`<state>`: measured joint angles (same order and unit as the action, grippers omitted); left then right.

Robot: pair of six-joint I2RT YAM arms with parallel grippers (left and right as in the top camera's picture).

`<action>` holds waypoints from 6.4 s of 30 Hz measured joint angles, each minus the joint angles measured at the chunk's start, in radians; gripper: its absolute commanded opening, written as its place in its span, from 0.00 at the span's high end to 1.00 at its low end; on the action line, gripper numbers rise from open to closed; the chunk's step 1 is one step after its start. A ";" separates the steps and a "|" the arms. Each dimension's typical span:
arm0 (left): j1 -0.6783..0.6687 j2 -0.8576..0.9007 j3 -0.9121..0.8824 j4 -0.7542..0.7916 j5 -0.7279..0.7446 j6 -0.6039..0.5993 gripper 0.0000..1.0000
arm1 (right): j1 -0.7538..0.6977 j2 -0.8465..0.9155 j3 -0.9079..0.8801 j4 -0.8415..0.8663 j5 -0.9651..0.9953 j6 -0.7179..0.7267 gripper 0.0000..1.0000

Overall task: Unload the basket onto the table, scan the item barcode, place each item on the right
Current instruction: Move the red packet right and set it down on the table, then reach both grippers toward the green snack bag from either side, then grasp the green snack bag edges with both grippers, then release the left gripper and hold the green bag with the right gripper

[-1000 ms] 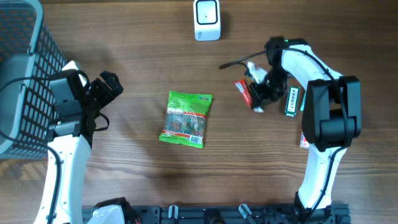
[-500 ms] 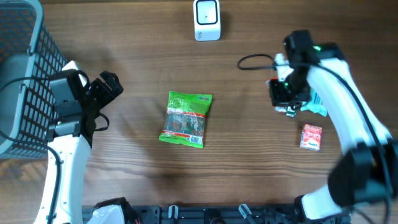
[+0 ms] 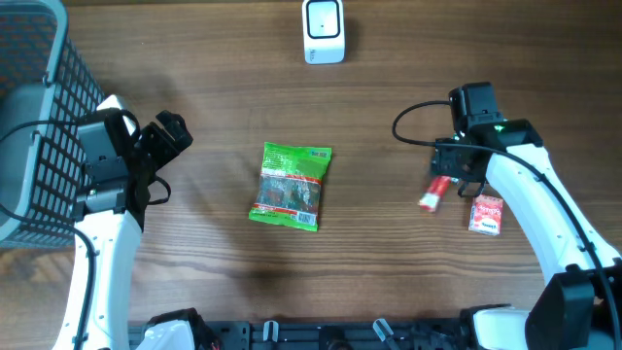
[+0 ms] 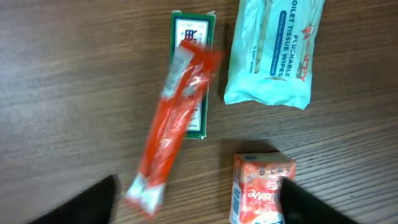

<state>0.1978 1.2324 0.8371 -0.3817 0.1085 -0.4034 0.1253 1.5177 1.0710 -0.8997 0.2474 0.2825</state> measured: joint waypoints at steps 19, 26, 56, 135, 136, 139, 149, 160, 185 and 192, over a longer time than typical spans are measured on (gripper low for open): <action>0.000 0.000 0.000 0.000 0.000 0.000 0.00 | 0.504 0.122 -0.068 0.625 -0.540 0.207 0.19; 0.000 0.000 0.000 0.000 0.000 0.000 0.00 | 0.667 0.257 -0.068 0.761 -0.528 0.044 0.12; -0.383 0.069 -0.064 -0.272 0.249 -0.264 0.96 | 0.310 0.233 0.097 0.480 -0.884 -0.303 0.02; -0.470 0.568 0.157 -0.229 0.080 -0.199 0.96 | 0.304 0.475 -0.098 0.803 -1.134 0.204 0.58; -0.469 0.568 0.157 -0.229 0.080 -0.199 0.96 | 0.304 0.475 -0.108 0.811 -1.135 0.214 0.59; -0.469 0.568 0.157 -0.229 0.080 -0.199 0.96 | 0.304 0.475 -0.115 0.829 -1.138 0.223 0.67; -0.470 0.566 0.151 -0.201 0.084 -0.199 0.96 | 0.304 0.475 -0.116 0.888 -1.189 0.211 0.43; -0.468 0.566 0.151 -0.203 0.083 -0.199 0.96 | 0.386 0.475 -0.119 0.971 -1.105 0.360 0.63; -0.216 0.164 0.159 -0.286 -0.093 -0.104 0.94 | 0.103 0.444 -0.121 0.518 -1.462 -0.280 0.96; 0.060 0.150 0.159 -0.282 0.229 0.014 0.75 | -0.045 0.091 -0.126 0.140 -1.513 -0.594 0.96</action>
<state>0.2581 1.3823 0.9962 -0.6636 0.3370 -0.3889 0.0807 1.6089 0.9447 -0.7597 -1.2655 -0.3111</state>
